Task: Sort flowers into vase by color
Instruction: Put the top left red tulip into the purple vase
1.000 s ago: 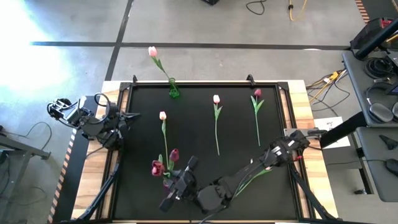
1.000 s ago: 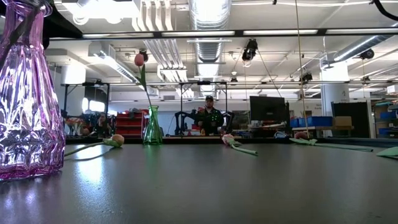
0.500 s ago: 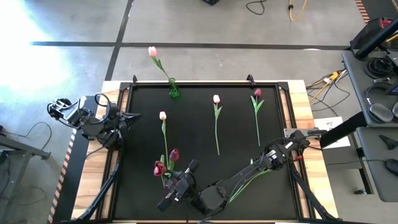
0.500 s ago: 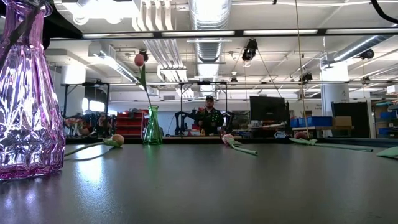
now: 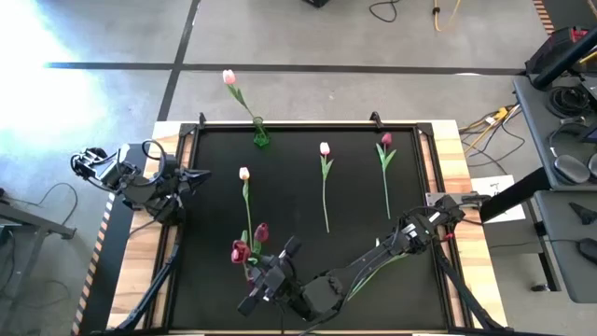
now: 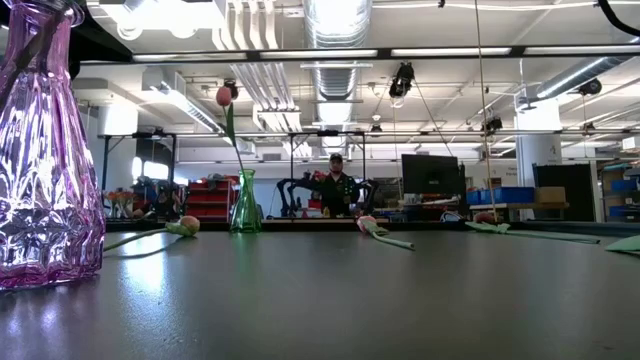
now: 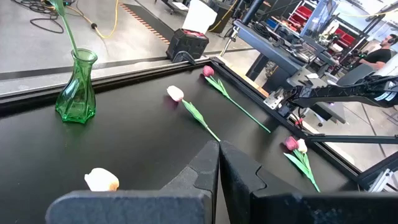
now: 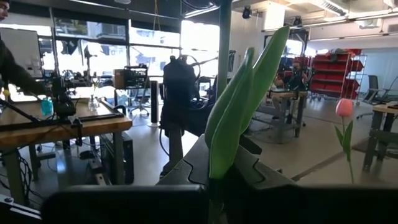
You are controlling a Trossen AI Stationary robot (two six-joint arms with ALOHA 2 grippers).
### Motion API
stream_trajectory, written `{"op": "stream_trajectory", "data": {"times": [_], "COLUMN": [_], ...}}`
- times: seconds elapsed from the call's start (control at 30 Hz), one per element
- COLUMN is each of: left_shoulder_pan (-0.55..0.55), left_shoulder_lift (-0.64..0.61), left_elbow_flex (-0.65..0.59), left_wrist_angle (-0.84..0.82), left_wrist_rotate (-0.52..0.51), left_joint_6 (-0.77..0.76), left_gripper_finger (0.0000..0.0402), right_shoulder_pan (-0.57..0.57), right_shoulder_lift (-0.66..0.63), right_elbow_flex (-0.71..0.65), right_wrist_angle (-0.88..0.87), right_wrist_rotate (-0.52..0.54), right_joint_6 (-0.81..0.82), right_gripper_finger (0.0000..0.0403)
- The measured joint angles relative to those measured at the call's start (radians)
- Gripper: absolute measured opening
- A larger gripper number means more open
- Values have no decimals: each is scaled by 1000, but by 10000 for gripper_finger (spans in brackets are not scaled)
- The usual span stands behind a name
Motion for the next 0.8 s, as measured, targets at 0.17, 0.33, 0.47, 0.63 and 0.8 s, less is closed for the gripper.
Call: {"op": "stream_trajectory", "data": {"times": [0.17, 0.33, 0.47, 0.63, 0.8], "left_shoulder_pan": [0, 0, 0, 0, 0], "left_shoulder_lift": [0, 0, 0, 0, 0], "left_elbow_flex": [0, 0, 0, 0, 0], "left_wrist_angle": [0, 0, 0, 0, 0], "left_wrist_rotate": [0, 0, 0, 0, 0], "left_joint_6": [0, 0, 0, 0, 0], "left_gripper_finger": [0, 0, 0, 0, 0], "right_shoulder_pan": [-2, -2, -3, -6, -13], "right_shoulder_lift": [-5, -6, -7, -7, -6], "right_elbow_flex": [0, 0, 0, 0, -6], "right_wrist_angle": [18, 17, 17, 10, -32], "right_wrist_rotate": [-1, -3, -3, -3, -1], "right_joint_6": [-23, -21, -18, -3, 32], "right_gripper_finger": [12, 12, 12, 12, 12]}}
